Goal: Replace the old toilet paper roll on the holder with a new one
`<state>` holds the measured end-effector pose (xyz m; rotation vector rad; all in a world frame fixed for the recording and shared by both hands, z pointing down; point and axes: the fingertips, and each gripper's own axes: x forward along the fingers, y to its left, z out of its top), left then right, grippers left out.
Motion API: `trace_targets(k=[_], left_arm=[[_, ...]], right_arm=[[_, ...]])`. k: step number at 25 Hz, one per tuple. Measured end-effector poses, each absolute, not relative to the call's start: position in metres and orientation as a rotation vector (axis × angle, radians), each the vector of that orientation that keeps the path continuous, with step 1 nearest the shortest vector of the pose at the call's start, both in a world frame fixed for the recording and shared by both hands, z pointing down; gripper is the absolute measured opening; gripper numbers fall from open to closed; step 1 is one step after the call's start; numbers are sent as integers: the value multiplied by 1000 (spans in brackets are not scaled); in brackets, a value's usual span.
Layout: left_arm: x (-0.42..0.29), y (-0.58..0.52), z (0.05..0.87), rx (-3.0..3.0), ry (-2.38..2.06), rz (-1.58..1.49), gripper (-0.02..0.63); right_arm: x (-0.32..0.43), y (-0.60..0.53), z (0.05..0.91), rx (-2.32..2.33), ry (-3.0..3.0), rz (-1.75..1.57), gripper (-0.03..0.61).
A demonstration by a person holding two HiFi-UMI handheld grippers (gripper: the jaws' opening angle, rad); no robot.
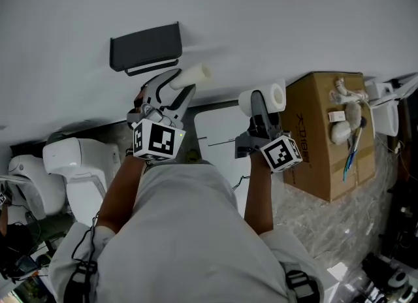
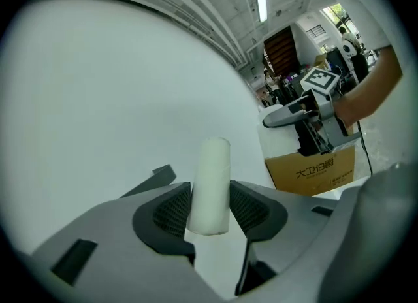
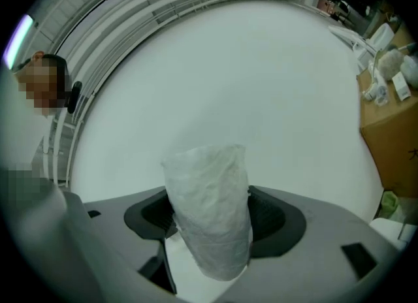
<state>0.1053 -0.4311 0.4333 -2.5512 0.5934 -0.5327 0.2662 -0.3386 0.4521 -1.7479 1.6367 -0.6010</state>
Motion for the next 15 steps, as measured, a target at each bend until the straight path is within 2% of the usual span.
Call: trace_targets(k=[15], left_arm=[[-28, -471, 397, -2584, 896, -459, 207]], right_arm=[[223, -416, 448, -1348, 1364, -791, 336]])
